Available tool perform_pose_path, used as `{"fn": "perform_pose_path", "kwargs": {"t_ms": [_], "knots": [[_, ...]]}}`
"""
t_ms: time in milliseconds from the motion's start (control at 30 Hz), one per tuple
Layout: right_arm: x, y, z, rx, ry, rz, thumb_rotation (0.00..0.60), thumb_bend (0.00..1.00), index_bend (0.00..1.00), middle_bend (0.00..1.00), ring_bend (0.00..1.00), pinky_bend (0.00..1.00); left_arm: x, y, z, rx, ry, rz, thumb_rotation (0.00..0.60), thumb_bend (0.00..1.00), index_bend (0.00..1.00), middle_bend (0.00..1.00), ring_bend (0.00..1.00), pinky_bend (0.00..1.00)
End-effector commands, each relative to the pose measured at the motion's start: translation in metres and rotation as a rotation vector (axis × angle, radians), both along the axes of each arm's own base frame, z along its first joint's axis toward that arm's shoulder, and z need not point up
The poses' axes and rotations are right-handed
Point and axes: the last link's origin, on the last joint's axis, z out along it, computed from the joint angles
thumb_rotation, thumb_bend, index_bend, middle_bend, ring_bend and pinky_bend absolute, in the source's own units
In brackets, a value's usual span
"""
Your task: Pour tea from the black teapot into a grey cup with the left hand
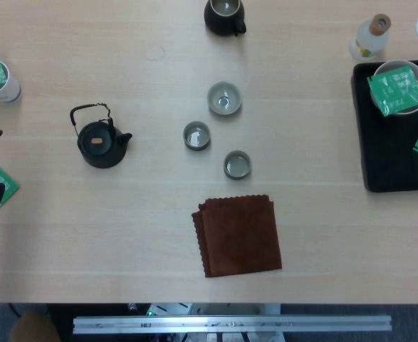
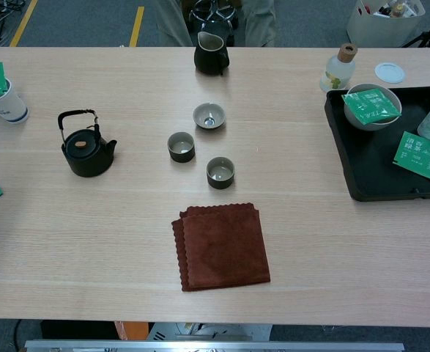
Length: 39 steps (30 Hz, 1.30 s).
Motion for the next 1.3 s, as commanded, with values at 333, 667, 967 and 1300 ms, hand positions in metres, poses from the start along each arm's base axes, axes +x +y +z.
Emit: {"fn": "perform_pose_path", "kwargs": {"t_ms": [333, 667, 967, 1300], "knots": [[0.004, -0.004, 0.002, 0.001, -0.003, 0.023, 0.600, 0.07, 0.22, 0.30, 0.18, 0.23, 0.002, 0.002, 0.001, -0.001, 0.000, -0.009, 0.600, 0.29, 0.17, 0.24, 0.18, 0.13], [0.025, -0.025, 0.007, 0.021, -0.025, 0.111, 0.600, 0.07, 0.22, 0.30, 0.18, 0.23, 0.013, 0.032, -0.002, -0.099, -0.035, -0.038, 0.600, 0.29, 0.17, 0.24, 0.18, 0.13], [0.047, -0.048, 0.003, 0.071, -0.030, 0.184, 0.600, 0.07, 0.22, 0.30, 0.18, 0.23, 0.023, 0.071, -0.023, -0.245, -0.057, -0.034, 0.600, 0.29, 0.17, 0.22, 0.18, 0.13], [0.051, -0.054, -0.004, 0.090, -0.038, 0.197, 0.600, 0.07, 0.22, 0.30, 0.18, 0.23, 0.038, 0.113, -0.049, -0.362, -0.049, -0.030, 0.380, 0.29, 0.15, 0.22, 0.18, 0.13]]}}
